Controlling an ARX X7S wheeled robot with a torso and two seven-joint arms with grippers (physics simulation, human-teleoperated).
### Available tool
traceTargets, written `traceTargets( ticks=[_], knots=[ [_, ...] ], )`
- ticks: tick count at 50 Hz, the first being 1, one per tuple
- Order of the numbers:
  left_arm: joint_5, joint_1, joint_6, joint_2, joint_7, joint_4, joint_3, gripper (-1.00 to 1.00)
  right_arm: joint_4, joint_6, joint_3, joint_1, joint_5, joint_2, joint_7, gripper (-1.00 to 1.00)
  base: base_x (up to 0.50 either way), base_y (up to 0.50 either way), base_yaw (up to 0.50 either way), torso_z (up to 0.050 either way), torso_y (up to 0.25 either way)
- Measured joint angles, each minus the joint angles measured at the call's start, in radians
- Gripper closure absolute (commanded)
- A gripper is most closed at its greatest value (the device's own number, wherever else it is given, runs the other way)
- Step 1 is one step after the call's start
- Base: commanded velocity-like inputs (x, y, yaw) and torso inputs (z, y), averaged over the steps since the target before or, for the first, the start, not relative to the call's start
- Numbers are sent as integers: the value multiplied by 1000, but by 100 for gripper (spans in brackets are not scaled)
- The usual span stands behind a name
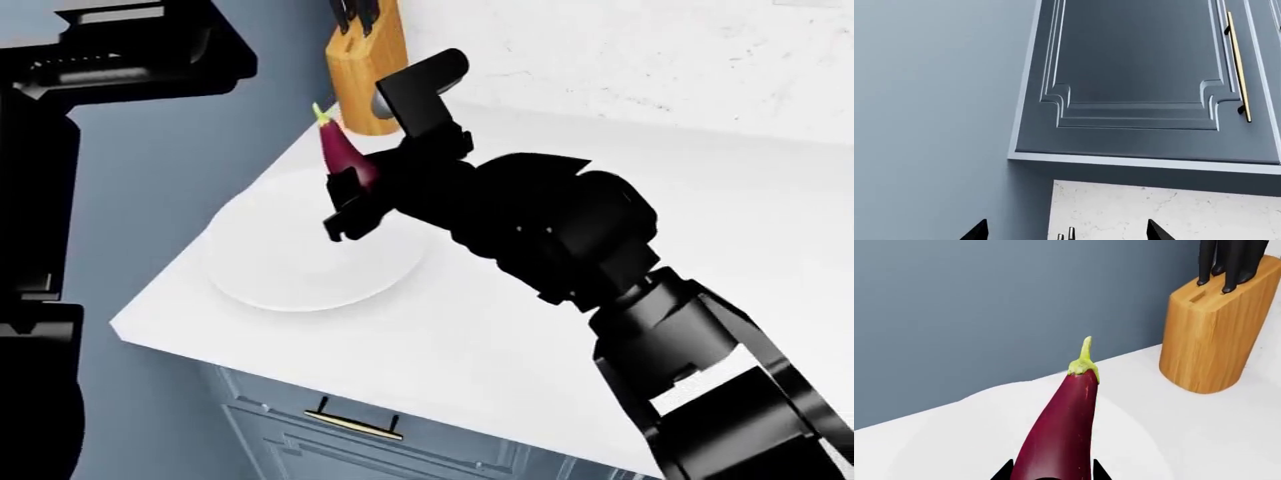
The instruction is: Pick the eggplant from the top rack in the oven and place it on the plate on the counter.
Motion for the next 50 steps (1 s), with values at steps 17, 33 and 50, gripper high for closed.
traceTargets(
  ticks=[17,33,50],
  knots=[
    [13,9,10,-4,9,-1,7,-100,115,-40,-47,26,-13,-62,-53,100,0,0,0,0,1],
    [21,19,18,-9,11,2,11,-100,167,-73,-90,41,9,-90,-69,100,0,0,0,0,0],
    [19,27,28,-18,7,6,11,-100,252,-157,-241,66,119,-104,-63,100,0,0,0,0,0]
  ],
)
